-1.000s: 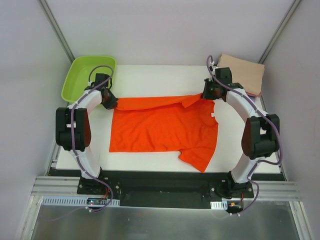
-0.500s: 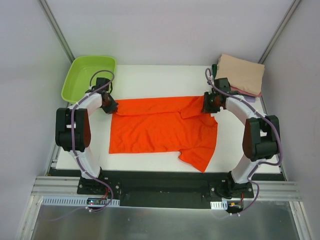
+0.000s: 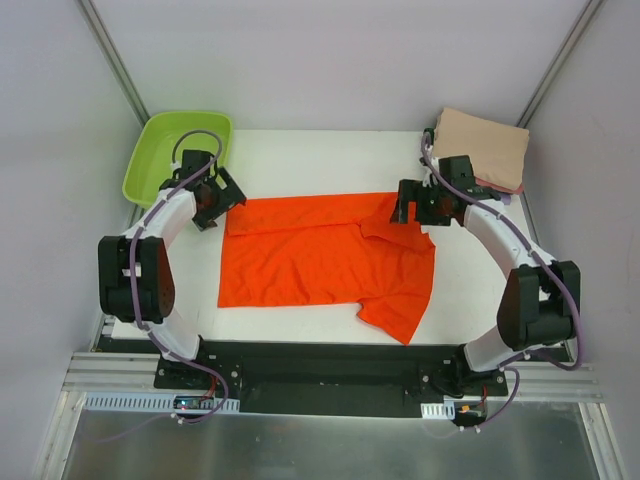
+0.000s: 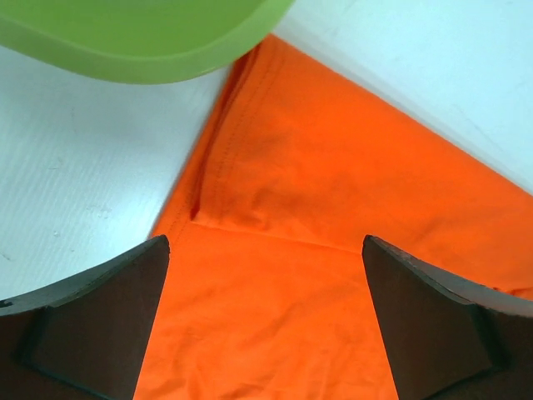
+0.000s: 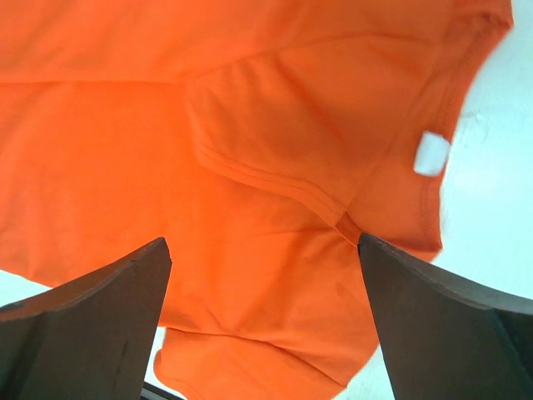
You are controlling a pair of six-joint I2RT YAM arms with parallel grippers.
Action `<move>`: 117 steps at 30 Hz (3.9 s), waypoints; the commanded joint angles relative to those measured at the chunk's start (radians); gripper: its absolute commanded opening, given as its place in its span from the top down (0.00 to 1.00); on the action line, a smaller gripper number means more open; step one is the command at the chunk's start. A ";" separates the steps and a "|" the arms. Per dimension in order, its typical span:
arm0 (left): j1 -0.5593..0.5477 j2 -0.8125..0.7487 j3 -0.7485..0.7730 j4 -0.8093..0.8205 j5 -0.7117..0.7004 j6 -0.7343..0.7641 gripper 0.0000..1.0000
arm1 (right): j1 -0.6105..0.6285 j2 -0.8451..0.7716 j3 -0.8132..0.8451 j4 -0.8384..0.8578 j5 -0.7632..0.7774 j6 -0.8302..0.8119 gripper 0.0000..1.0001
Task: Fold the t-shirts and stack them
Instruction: Fold the flattened tshirt in 1/3 of the way, then grap the side of the flattened tshirt closest away from the robot with both arms
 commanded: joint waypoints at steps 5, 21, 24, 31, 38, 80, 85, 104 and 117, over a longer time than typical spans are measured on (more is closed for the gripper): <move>-0.052 0.080 0.144 0.015 0.202 0.024 0.01 | 0.007 0.183 0.165 0.132 -0.221 0.054 0.04; -0.023 0.281 0.138 0.029 0.181 -0.002 0.01 | 0.001 0.297 0.025 0.104 0.044 0.089 0.04; -0.022 0.280 0.123 0.029 0.175 0.004 0.01 | -0.002 0.254 -0.041 0.109 0.081 0.103 0.04; -0.028 0.257 0.127 0.038 0.236 0.031 0.01 | -0.001 0.177 -0.092 0.129 0.074 0.112 0.04; -0.054 0.124 0.161 0.036 0.270 0.052 0.01 | 0.002 0.098 0.032 0.049 0.081 0.050 0.04; -0.089 -0.808 -0.764 -0.251 -0.171 -0.376 0.45 | 0.170 -0.162 -0.491 0.124 0.230 0.287 0.04; -0.089 -0.765 -0.764 -0.202 -0.158 -0.358 0.55 | 0.170 -0.207 -0.499 0.126 0.195 0.272 0.04; -0.089 -0.776 -0.775 -0.151 -0.111 -0.304 1.00 | 0.497 -0.507 -0.467 -0.265 0.380 0.293 0.03; -0.089 -0.774 -0.779 -0.123 -0.100 -0.302 1.00 | 0.857 -0.412 -0.548 -0.334 0.445 0.566 0.19</move>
